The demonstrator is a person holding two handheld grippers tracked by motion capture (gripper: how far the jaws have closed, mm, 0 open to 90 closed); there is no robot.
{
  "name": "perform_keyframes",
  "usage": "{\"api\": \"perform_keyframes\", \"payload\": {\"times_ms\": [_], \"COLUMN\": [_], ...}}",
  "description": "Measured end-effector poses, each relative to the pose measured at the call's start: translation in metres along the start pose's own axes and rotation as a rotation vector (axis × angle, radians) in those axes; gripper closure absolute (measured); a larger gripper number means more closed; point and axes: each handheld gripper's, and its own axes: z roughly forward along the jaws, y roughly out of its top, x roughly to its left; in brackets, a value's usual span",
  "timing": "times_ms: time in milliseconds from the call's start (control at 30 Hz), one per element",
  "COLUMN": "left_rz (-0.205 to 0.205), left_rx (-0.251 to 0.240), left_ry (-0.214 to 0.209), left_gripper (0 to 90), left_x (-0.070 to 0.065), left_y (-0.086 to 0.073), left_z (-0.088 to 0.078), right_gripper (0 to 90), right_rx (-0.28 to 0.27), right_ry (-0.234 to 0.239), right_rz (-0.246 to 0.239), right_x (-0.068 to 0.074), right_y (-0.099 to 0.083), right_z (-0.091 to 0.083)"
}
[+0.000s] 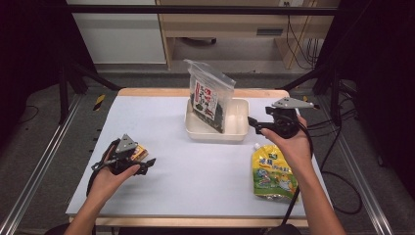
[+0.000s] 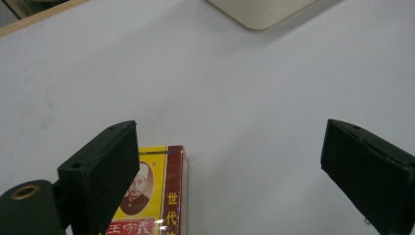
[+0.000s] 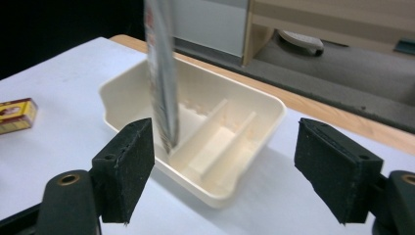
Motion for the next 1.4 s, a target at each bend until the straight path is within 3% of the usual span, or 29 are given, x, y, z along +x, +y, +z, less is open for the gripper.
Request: {"api": "perform_keyframes", "payload": {"times_ms": [100, 233, 367, 733, 967, 1400], "left_rz": [0.004, 0.011, 0.030, 0.057, 0.050, 0.056], "left_rx": [0.000, 0.005, 0.013, 0.034, 0.045, 0.061], "left_ry": [0.001, 0.001, -0.002, -0.013, -0.009, -0.017], "left_gripper": [7.3, 7.3, 7.3, 7.1, 7.1, 7.0], "left_x": [-0.002, -0.004, -0.009, -0.018, -0.016, -0.018], "left_y": [-0.001, -0.002, -0.003, -0.007, -0.009, -0.011], "left_z": [-0.001, -0.002, -0.002, -0.001, 0.001, 0.005], "right_gripper": [20.5, 16.3, 21.2, 25.6, 25.6, 28.6], "right_rx": [0.030, 0.063, 0.108, 0.183, 0.222, 0.281], "right_ry": [-0.025, -0.021, -0.042, -0.073, -0.044, -0.003], "right_rz": [0.014, 0.048, 0.097, 0.169, 0.194, 0.237], "right_x": [-0.014, -0.030, -0.054, -0.092, -0.105, -0.116], "right_y": [-0.013, -0.029, -0.059, -0.112, -0.128, -0.143], "right_z": [-0.003, -0.006, -0.009, -0.009, -0.003, 0.007]}}
